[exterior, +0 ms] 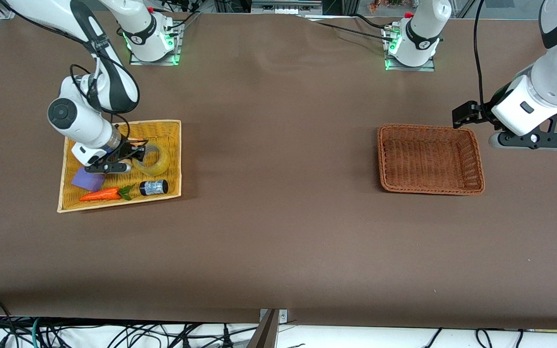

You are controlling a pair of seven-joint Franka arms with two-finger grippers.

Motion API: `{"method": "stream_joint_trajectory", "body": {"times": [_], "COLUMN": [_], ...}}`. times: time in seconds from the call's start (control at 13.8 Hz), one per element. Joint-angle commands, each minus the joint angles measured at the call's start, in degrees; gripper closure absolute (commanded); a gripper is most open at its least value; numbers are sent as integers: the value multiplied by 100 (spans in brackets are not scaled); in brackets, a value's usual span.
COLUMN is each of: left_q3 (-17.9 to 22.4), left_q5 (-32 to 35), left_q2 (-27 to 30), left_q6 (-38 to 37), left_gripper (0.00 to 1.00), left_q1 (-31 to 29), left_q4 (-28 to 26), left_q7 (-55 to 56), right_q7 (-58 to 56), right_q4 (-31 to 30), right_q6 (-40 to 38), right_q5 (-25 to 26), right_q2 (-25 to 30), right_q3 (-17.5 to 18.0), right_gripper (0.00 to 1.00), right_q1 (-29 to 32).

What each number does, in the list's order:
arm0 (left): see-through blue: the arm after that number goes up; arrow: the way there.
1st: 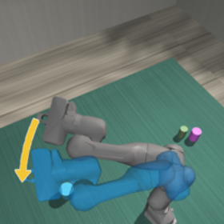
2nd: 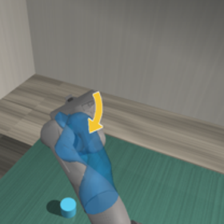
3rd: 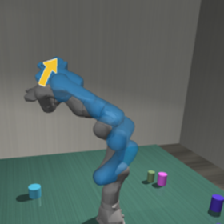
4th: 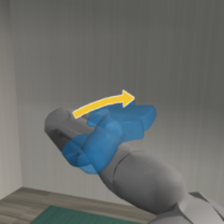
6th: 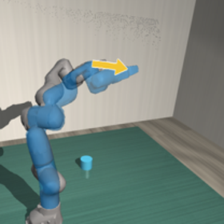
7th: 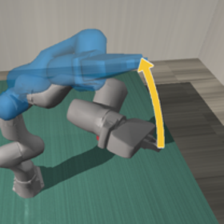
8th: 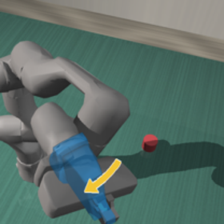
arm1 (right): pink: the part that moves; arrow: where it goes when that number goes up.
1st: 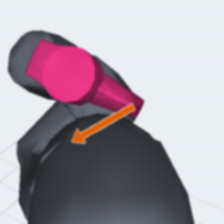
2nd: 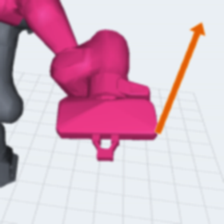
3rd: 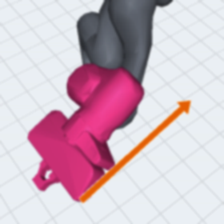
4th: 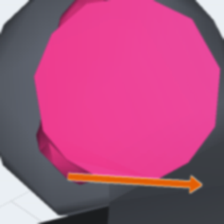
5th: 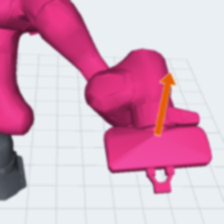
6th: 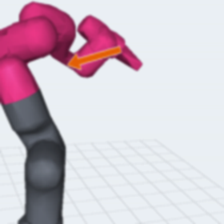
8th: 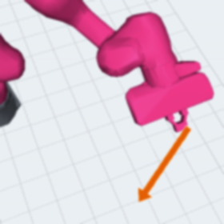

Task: Transfer tape with both arms
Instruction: 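Grasp the tape roll rim with the right gripper and lift it, then carry the tape toward the table middle with the right gripper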

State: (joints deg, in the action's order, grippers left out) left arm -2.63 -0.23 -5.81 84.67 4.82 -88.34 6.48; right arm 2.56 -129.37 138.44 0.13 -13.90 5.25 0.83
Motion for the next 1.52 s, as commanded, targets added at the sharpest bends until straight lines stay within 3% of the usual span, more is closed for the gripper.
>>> {"method": "stream_joint_trajectory", "body": {"times": [0.0, 0.14, 0.36, 0.65, 0.94, 1.45], "left_q3": [-9, -1, -1, -1, -1, -10], "left_q5": [-82, -82, -82, -82, -82, -82], "left_q2": [36, 36, 36, 36, 36, 27], "left_q6": [-83, -82, -83, -82, -91, -82], "left_gripper": [0, 0, 0, 0, 0, 0], "left_q1": [-7, -7, -7, -7, -7, 1], "left_q4": [37, 37, 37, 37, 37, 63], "left_q7": [38, 38, 38, 38, 38, 29], "right_q7": [8, 95, 874, 2772, 4067, 4455], "right_q4": [1339, 2089, 2574, 3663, 4893, 5054], "right_q6": [-1691, -2502, -2655, -2629, -2304, -1135], "right_q5": [-74, -240, -899, -542, -67, 277], "right_q2": [124, 80, 36, -779, -1991, -3197], "right_q3": [186, 396, 721, 811, 811, 775], "right_gripper": [100, 100, 100, 100, 100, 100], "right_q1": [23, 23, -196, -1565, -2682, -3519]}}
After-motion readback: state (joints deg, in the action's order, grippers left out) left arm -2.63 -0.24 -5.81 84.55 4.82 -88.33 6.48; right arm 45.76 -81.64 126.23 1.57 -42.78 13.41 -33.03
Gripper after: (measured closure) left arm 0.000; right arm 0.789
